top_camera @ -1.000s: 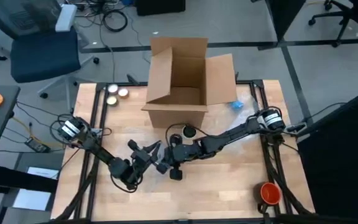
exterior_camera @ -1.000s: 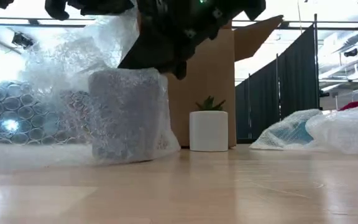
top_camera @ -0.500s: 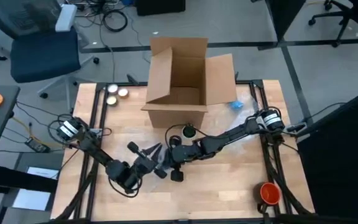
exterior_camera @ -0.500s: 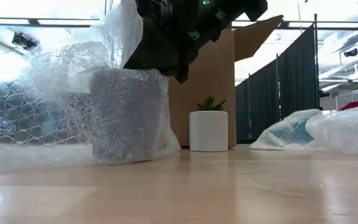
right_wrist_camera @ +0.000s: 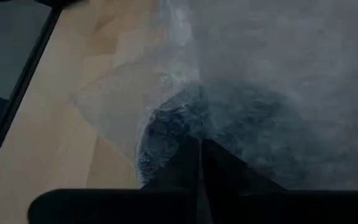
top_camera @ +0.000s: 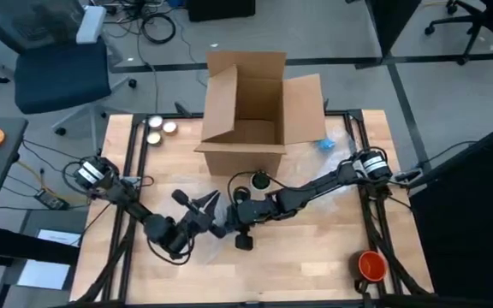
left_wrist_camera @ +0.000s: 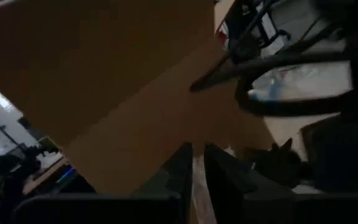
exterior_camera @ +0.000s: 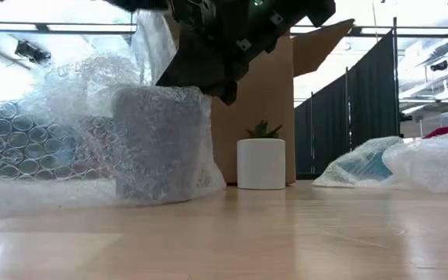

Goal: Wrap mug
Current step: Wrap the blue cup with the transparent bubble wrap

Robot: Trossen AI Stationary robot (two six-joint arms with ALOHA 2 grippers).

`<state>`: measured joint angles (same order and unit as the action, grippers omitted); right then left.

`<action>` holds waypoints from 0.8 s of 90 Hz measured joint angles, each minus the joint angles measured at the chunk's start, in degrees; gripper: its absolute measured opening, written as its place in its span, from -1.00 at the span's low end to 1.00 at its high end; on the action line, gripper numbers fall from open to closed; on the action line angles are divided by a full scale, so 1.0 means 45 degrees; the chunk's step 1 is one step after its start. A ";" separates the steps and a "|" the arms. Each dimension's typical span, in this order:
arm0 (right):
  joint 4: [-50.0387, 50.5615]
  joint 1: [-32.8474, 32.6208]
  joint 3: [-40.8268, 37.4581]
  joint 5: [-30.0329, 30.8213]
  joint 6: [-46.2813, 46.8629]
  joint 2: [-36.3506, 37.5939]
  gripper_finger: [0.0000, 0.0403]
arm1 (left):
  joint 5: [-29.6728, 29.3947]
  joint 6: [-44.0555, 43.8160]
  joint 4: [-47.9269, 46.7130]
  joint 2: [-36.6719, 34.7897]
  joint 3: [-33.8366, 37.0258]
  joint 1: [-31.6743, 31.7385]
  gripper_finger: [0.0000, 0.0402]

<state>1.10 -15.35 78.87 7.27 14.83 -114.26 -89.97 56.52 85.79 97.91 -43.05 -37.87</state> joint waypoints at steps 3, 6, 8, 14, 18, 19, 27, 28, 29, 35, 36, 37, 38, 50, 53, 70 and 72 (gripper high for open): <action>0.0000 0.0000 0.0000 0.0000 0.0000 0.0000 -1.00 | 0.0004 -0.0772 -0.0008 0.0019 0.0146 0.0000 -0.86; 0.0000 0.0000 0.0000 0.0000 0.0000 0.0000 -1.00 | 0.0002 -0.1593 -0.0010 0.0043 0.0299 0.0000 -0.86; 0.0000 0.0000 0.0000 0.0000 0.0000 0.0000 -1.00 | 0.0004 -0.2075 -0.0048 0.0055 0.0403 -0.0005 -0.86; 0.0005 0.0000 0.0000 0.0005 0.0000 0.0000 -1.00 | -0.0014 -0.2993 -0.0273 0.0063 0.0643 -0.0057 -0.86; 0.0010 0.0015 0.0000 0.0005 0.0000 0.0000 -1.00 | -0.0027 -0.3276 -0.0384 0.0063 0.0770 -0.0104 -0.86; 0.0010 0.0015 0.0000 0.0005 0.0000 0.0000 -1.00 | -0.0029 -0.3286 -0.0387 0.0063 0.0804 -0.0123 -0.86; 0.0010 0.0024 0.0000 0.0006 -0.0023 0.0000 -1.00 | 0.0000 -0.3465 -0.0423 0.0063 0.1006 -0.0280 -0.86; 0.0010 0.0024 0.0000 0.0009 -0.0040 0.0000 -1.00 | 0.0003 -0.3565 -0.0438 0.0063 0.1042 -0.0301 -0.86; 0.0010 0.0024 0.0000 0.0015 -0.0061 0.0000 -1.00 | 0.0003 -0.3672 -0.0450 0.0063 0.1077 -0.0325 -0.86; 0.0006 0.0024 0.0000 0.0156 -0.0133 0.0000 -1.00 | -0.0008 -0.4746 -0.0681 0.0063 0.1271 -0.0493 -0.86; 0.0007 0.0024 0.0000 0.0177 -0.0147 0.0000 -1.00 | -0.0015 -0.4975 -0.0759 0.0063 0.1297 -0.0522 -0.86; 0.0008 0.0024 0.0000 0.0207 -0.0158 0.0000 -1.00 | -0.0020 -0.5203 -0.0839 0.0063 0.1321 -0.0555 -0.86; 0.0010 0.0024 0.0000 0.0239 -0.0166 0.0002 -1.00 | -0.0020 -0.5428 -0.0923 0.0063 0.1343 -0.0593 -0.86; 0.0191 0.0034 0.0022 0.0387 -0.0273 0.0218 -1.00 | -0.0005 -0.8017 -0.2781 0.0065 0.1482 -0.0919 -0.88; 0.0305 0.0034 0.0161 0.0393 -0.0306 0.0278 -1.00 | 0.0016 -0.8531 -0.3385 0.0069 0.1487 -0.0949 -0.88; 0.1333 0.0034 0.1050 0.0516 -0.1103 0.0920 -1.00 | 0.1003 -1.0478 -0.6269 0.0087 0.1487 -0.1025 -0.88; 0.1401 0.0034 0.1164 0.0588 -0.1190 0.0963 -1.00 | 0.1119 -1.0722 -0.6406 0.0087 0.1487 -0.1025 -0.88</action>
<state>7.41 -15.20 84.11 9.91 9.48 -109.92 -84.94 8.27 56.97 98.30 -36.36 -42.48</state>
